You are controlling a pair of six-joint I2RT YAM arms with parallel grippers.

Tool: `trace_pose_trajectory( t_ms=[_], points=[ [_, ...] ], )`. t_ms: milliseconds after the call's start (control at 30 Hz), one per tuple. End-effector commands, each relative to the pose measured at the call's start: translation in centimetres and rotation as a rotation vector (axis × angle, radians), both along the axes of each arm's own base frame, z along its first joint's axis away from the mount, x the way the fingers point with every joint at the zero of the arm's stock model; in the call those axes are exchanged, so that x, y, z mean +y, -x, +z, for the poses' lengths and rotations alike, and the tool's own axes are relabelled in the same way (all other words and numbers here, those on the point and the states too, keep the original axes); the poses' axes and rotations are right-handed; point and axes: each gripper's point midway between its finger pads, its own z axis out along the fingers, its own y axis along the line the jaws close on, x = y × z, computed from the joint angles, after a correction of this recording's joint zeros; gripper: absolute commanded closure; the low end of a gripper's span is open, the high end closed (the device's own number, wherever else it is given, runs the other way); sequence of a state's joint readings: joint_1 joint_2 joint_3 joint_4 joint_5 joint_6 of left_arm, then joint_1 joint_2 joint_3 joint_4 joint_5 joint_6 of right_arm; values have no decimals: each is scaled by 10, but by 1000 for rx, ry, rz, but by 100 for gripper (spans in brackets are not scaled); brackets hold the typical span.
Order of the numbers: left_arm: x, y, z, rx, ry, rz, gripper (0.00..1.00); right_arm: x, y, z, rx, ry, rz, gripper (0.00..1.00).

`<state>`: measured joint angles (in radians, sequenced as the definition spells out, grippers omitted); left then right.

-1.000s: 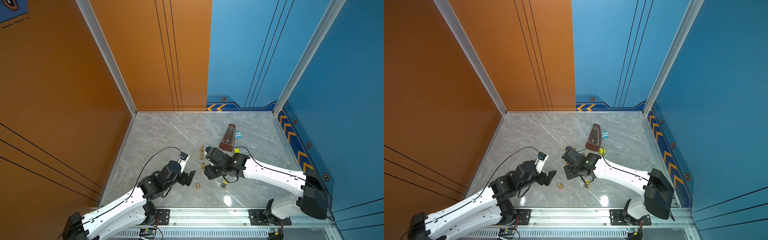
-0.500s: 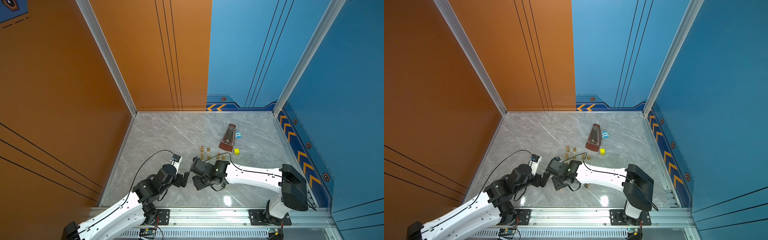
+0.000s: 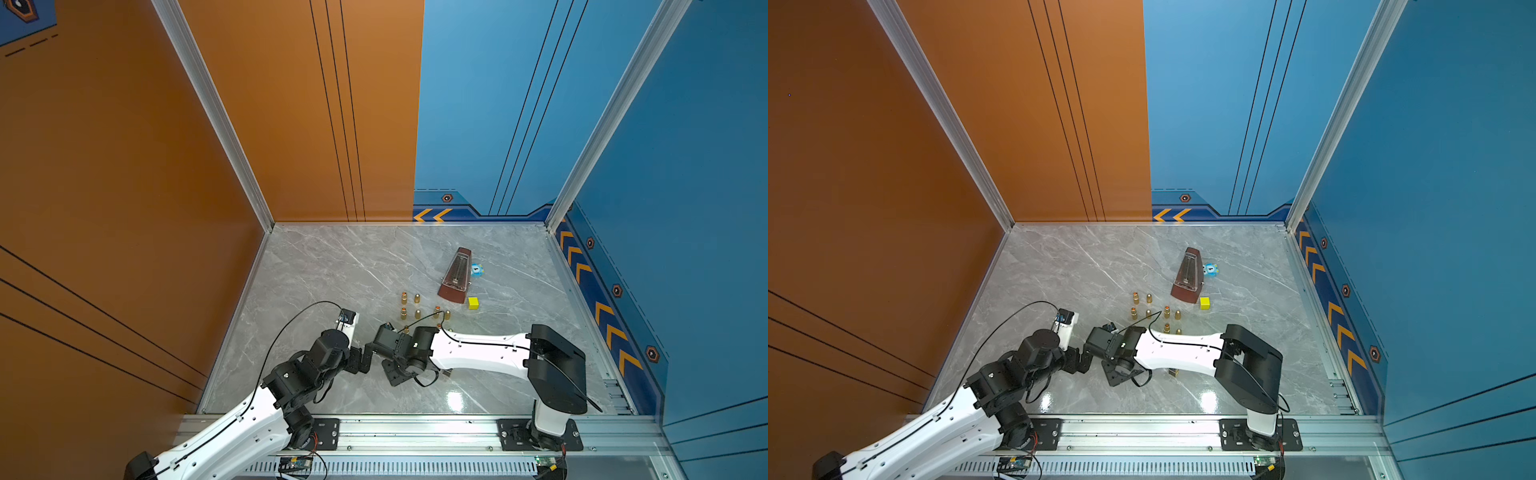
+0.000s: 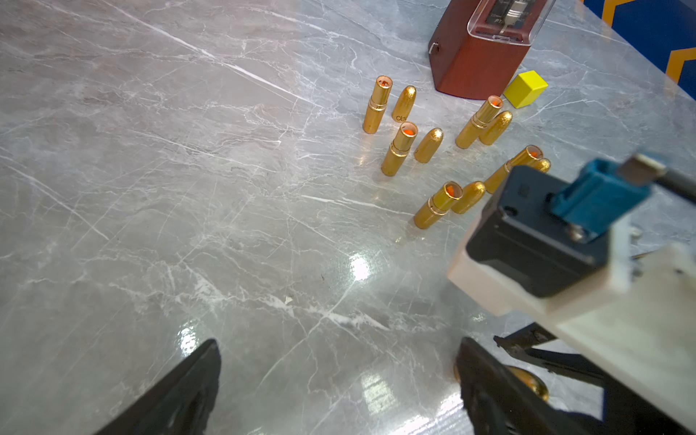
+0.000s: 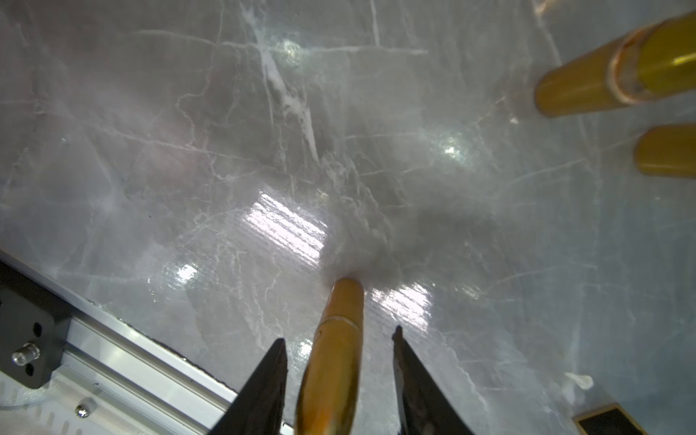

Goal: Open the lipstick cap
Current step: Pick up the lipstick at the center of the board.

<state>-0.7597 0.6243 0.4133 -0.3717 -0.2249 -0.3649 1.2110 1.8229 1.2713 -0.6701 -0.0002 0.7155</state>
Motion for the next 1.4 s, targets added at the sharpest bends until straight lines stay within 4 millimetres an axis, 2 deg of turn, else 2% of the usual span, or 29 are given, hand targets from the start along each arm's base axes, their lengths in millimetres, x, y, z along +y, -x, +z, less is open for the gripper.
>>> trace_pose_trajectory(
  t_ms=[0,433,733,900,1033,1367],
  points=[
    [3,3,-6,25,2,4,1,6,-1,0,-2,-1,-2,56],
    [4,2,-5,25,8,11,2,7,-8,-8,-28,24,8,71],
    [3,2,-6,28,8,9,1,5,-9,-4,-37,18,12,81],
    [-1,2,-2,23,11,-14,1,3,-11,8,-38,-10,19,84],
    [-6,2,3,15,16,-43,1,-3,-15,26,-44,-47,18,84],
    [-39,9,6,6,23,-204,1,-42,-36,60,-13,-134,-35,84]
  ],
)
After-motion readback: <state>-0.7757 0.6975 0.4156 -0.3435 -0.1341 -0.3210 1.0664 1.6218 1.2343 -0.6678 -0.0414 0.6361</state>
